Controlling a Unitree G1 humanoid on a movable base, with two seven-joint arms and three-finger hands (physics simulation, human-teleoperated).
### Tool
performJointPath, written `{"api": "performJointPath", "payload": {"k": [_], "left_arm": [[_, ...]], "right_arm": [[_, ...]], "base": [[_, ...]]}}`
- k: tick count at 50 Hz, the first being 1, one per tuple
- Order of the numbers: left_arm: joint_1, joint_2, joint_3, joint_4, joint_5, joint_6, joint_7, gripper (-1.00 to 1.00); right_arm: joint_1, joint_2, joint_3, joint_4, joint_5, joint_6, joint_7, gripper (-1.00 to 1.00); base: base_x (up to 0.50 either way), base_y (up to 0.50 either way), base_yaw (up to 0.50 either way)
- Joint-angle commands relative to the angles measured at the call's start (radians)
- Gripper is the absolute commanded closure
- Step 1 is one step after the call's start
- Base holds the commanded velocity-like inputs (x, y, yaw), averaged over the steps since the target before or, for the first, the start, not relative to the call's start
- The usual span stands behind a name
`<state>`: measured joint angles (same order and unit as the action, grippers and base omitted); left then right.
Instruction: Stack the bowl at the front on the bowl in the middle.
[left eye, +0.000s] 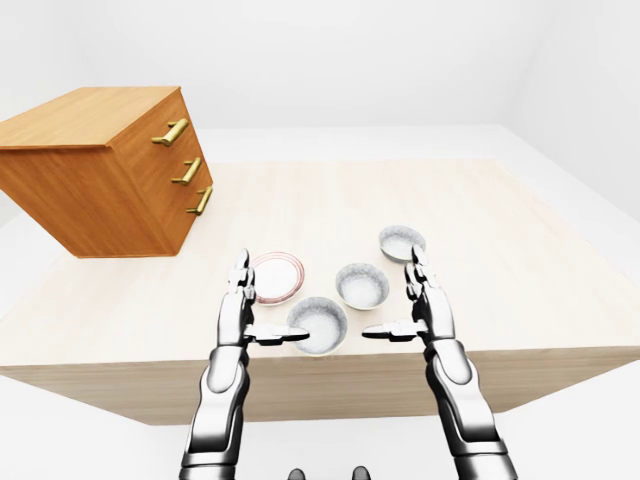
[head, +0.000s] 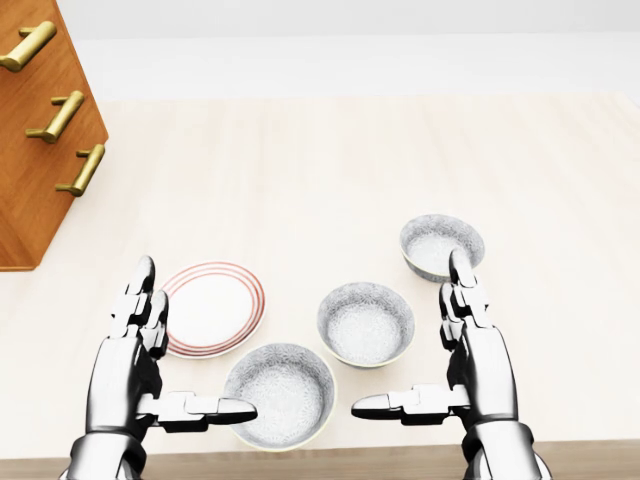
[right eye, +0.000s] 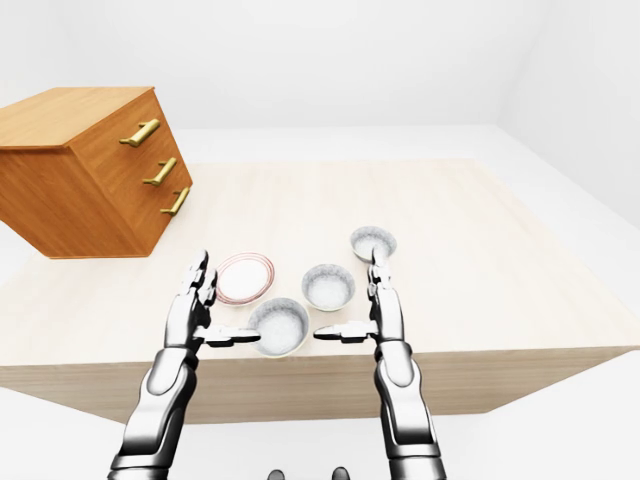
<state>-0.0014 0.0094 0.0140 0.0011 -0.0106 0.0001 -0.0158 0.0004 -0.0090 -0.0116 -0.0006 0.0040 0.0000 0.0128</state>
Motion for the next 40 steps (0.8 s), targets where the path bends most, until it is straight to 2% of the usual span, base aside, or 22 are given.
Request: {"api": "performJointPath", "payload": {"k": [1,2,8,12,13,17,19,25,31,34,36,38,40], "left_arm": [[-0.008,0.017,0.031,0.003,-0.020,0.004,-0.036,-1.00],[-0.012,0.018,0.034,0.003,-0.021,0.007,-0.037,-1.00],[-0.025,0.021,0.038,0.037,-0.017,-0.010,-0.042,-1.00],[-0.026,0.020,0.037,0.034,-0.013,-0.001,-0.041,-1.00],[-0.026,0.020,0.037,0.034,-0.012,0.001,-0.041,-1.00],[-0.028,0.019,0.037,0.038,-0.016,-0.001,-0.043,-1.00],[-0.028,0.019,0.037,0.036,-0.017,0.002,-0.043,-1.00],[-0.025,0.019,0.036,0.028,-0.018,0.008,-0.044,-1.00],[-0.024,0.018,0.034,0.028,-0.018,0.009,-0.044,-1.00],[-0.027,0.018,0.036,0.041,-0.018,-0.001,-0.045,-1.00],[-0.024,0.017,0.034,0.031,-0.019,0.007,-0.044,-1.00],[-0.024,0.017,0.034,0.035,-0.019,0.003,-0.044,-1.00],[-0.024,0.017,0.034,0.032,-0.019,0.004,-0.043,-1.00]], "right_arm": [[-0.006,-0.013,-0.025,0.011,-0.005,-0.007,0.016,-1.00],[-0.006,-0.013,-0.026,0.007,-0.004,-0.005,0.016,-1.00],[-0.012,-0.016,-0.027,0.014,-0.022,-0.018,0.012,-1.00],[-0.006,-0.015,-0.019,-0.001,-0.040,-0.021,0.012,-1.00],[-0.009,-0.016,-0.022,0.011,-0.040,-0.030,0.014,-1.00],[-0.006,-0.017,-0.021,0.001,-0.045,-0.029,0.018,-1.00],[-0.005,-0.017,-0.021,0.008,-0.047,-0.040,0.022,-1.00],[0.000,-0.018,-0.023,-0.006,-0.048,-0.037,0.030,-1.00],[0.001,-0.018,-0.026,-0.008,-0.048,-0.046,0.035,-1.00],[0.001,-0.019,-0.028,-0.013,-0.047,-0.043,0.035,-1.00],[-0.001,-0.020,-0.032,-0.011,-0.043,-0.045,0.037,-1.00],[0.002,-0.019,-0.031,-0.024,-0.044,-0.036,0.036,-1.00],[0.000,-0.020,-0.032,-0.015,-0.043,-0.043,0.036,-1.00]], "base": [[0.00,0.00,0.00],[0.00,0.00,0.00],[0.00,0.00,0.00],[0.00,0.00,0.00],[0.00,0.00,0.00],[0.00,0.00,0.00],[0.00,0.00,0.00],[0.00,0.00,0.00],[0.00,0.00,0.00],[0.00,0.00,0.00],[0.09,0.00,0.00],[0.18,0.00,0.00],[0.18,0.00,0.00]]}}
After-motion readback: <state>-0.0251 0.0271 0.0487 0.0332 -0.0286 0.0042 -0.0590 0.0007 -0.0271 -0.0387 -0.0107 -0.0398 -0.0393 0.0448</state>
